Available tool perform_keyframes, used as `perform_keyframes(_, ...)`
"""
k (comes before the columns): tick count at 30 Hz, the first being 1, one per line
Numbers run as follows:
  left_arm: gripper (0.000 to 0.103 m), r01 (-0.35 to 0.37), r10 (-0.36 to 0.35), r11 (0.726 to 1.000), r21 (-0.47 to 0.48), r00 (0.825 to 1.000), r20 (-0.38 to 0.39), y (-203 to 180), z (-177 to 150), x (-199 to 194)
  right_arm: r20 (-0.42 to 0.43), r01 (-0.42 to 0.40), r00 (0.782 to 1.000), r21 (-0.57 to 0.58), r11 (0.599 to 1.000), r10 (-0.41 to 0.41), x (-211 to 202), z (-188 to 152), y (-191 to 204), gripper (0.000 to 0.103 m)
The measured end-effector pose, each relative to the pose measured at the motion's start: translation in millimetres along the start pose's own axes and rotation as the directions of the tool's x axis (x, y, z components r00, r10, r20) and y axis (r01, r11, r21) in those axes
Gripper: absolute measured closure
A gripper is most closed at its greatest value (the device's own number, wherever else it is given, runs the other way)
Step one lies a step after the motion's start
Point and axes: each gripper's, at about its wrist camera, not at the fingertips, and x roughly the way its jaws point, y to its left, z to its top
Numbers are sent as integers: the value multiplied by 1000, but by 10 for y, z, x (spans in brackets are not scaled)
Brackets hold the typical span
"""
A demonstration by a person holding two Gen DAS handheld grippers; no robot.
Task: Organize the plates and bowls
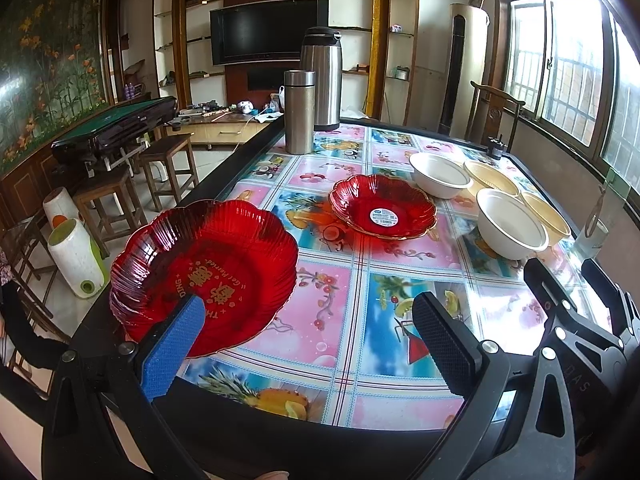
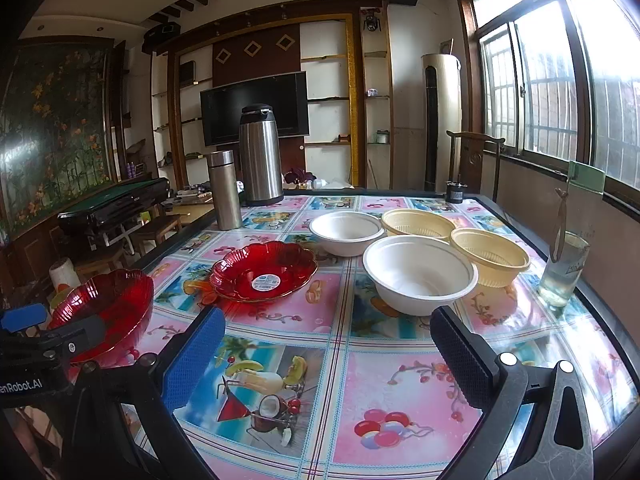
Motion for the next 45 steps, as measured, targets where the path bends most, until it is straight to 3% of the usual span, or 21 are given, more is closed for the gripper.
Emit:
perform_keyframes(24, 0, 9, -9, 1000, -14, 1000, 13, 128, 24, 20, -4, 7, 1000, 36, 999, -7, 32, 129, -97, 0)
perform_keyframes(37, 0, -76, 76, 997, 12, 996, 39, 272, 305, 103, -117, -91, 988, 89, 992, 101, 564, 474, 26, 0)
perform_keyframes(45, 0, -119, 118, 991, 65, 993, 17, 324, 516, 299, -136, -95, 985, 110, 989, 110, 942, 560, 97, 0)
